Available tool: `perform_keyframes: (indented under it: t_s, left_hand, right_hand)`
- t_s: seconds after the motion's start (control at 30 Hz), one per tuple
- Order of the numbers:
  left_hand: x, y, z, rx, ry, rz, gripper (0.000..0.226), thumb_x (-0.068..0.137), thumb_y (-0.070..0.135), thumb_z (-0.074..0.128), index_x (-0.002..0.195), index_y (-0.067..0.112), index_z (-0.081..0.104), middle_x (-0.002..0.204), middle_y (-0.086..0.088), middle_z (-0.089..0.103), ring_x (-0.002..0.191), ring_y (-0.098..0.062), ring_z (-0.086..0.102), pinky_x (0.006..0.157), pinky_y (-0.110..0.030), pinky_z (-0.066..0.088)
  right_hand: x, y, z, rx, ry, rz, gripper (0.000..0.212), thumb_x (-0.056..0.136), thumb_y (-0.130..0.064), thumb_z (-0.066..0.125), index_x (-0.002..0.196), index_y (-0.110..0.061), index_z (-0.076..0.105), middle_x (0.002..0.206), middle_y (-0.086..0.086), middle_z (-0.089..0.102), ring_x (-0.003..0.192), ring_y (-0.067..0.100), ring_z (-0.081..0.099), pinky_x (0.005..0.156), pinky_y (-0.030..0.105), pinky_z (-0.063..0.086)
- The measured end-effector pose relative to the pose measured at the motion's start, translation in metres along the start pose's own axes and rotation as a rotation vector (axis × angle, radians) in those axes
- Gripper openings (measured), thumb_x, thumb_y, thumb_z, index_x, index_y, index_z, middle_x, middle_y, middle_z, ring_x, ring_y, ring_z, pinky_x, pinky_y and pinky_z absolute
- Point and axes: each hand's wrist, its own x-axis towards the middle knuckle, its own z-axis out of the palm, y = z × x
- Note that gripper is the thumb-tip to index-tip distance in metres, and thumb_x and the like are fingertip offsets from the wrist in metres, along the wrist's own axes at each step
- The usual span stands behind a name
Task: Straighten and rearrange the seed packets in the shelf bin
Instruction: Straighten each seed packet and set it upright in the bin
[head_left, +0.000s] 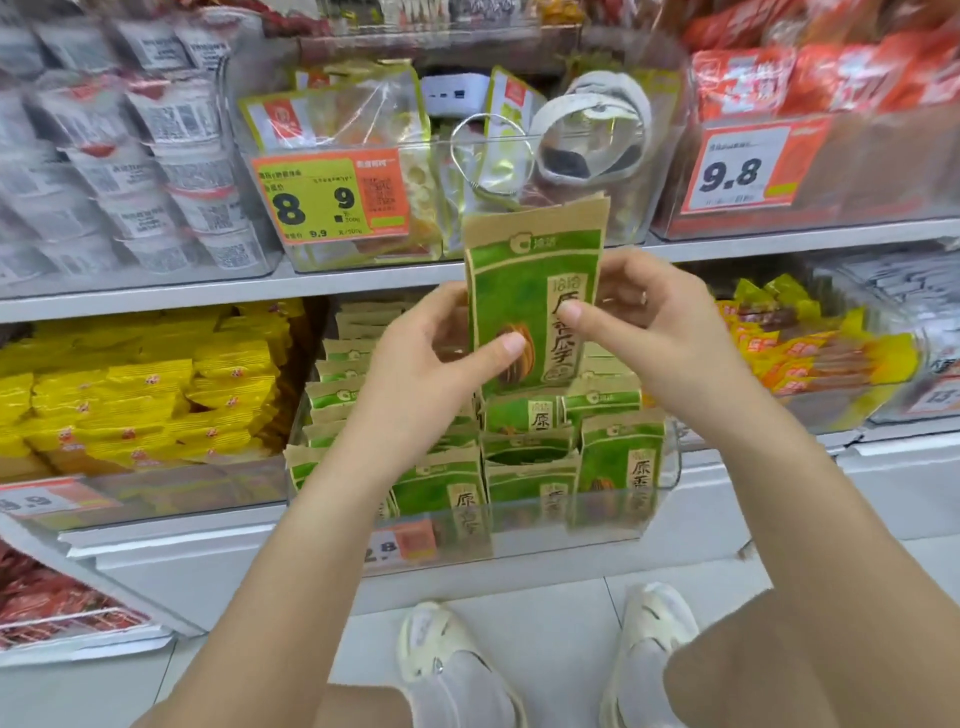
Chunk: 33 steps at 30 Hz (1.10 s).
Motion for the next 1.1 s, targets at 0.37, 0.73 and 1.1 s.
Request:
perform_keyframes:
  t_s: [0.37, 0.73, 1.1]
  left_hand:
    - [0.014, -0.045, 0.007, 0.522, -0.084, -0.154, 0.039, 0.092, 0.040, 0.063, 0.129, 0.031, 0.058, 0.103, 0.024, 0.059, 0.102, 0.002, 0.056, 0.094, -0.024, 0.045]
    - [0.004, -0.013, 0.001, 0.735, -0.253, -0.049, 0.024, 0.076, 0.059, 0.055, 0.095, 0.048, 0.065, 0.092, 0.032, 0.063, 0.100, 0.008, 0.054, 0.089, -0.023, 0.042]
    - [0.010, -0.012, 0.022, 1.087, -0.323, 0.059, 0.029, 0.100, 0.048, 0.040, 0.102, 0.035, 0.065, 0.085, 0.013, 0.066, 0.083, -0.008, 0.061, 0.085, -0.026, 0.039]
  right_hand:
    - [0.007, 0.068, 0.005, -0.329, -0.128, 0.134, 0.011, 0.087, -0.023, 0.068, 0.082, -0.033, 0.064, 0.082, -0.011, 0.069, 0.081, 0.001, 0.064, 0.079, 0.030, 0.051]
    - [0.009, 0.062, 0.003, -0.641, -0.091, 0.053, 0.007, 0.085, -0.032, 0.069, 0.085, -0.029, 0.075, 0.082, -0.012, 0.063, 0.080, 0.010, 0.060, 0.071, 0.031, 0.045]
    - [0.016, 0.063, 0.007, -0.756, -0.190, 0.139, 0.011, 0.088, -0.038, 0.065, 0.090, -0.032, 0.075, 0.079, -0.015, 0.055, 0.076, 0.011, 0.054, 0.065, 0.026, 0.033]
